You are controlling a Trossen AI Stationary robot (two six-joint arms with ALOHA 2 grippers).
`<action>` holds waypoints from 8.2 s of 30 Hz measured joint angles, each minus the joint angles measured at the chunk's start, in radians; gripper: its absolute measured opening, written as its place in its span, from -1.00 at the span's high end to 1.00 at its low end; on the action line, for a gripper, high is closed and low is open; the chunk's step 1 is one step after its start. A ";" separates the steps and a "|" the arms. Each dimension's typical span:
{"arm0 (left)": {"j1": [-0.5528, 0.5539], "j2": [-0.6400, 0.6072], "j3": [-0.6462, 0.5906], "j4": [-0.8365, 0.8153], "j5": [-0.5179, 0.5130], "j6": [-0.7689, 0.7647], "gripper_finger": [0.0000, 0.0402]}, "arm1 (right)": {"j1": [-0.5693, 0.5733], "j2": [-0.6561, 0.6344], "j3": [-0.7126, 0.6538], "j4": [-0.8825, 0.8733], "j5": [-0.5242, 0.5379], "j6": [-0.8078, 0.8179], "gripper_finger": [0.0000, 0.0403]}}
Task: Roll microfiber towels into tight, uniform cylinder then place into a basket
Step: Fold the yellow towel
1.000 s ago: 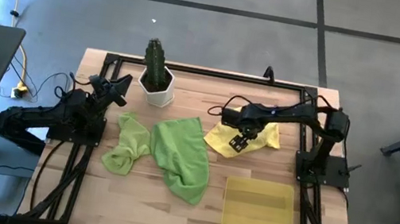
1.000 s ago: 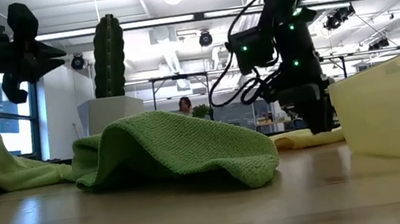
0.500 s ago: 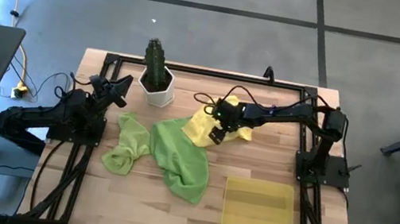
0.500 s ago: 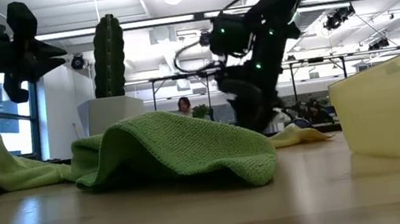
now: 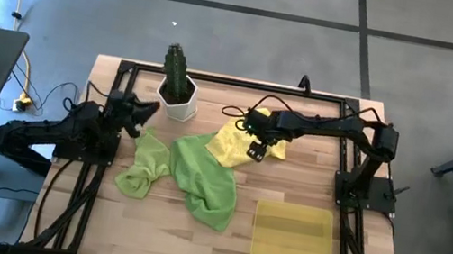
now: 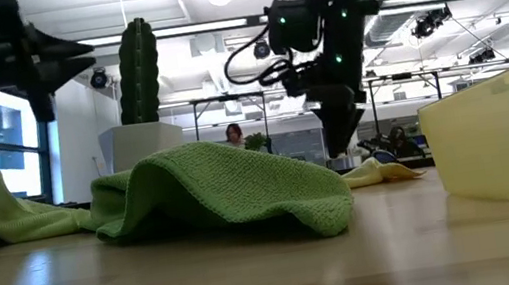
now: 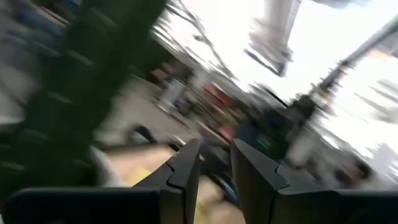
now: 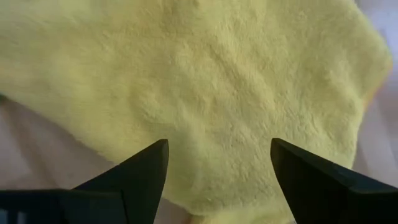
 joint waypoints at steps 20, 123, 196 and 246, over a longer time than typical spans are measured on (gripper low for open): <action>-0.212 0.260 0.032 0.149 0.138 0.290 0.59 | -0.002 0.001 -0.300 0.580 -0.062 0.115 -0.37; -0.587 1.321 0.987 -0.800 -0.474 0.125 0.59 | 0.059 -0.174 -0.317 0.154 0.095 0.048 -0.37; -0.430 1.321 0.987 -0.706 -0.459 0.291 0.59 | 0.035 -0.069 -0.190 -0.038 -0.143 -0.039 0.99; -0.355 1.760 0.987 0.480 -0.487 1.193 0.59 | 0.051 -0.132 1.010 -0.521 0.033 0.163 1.00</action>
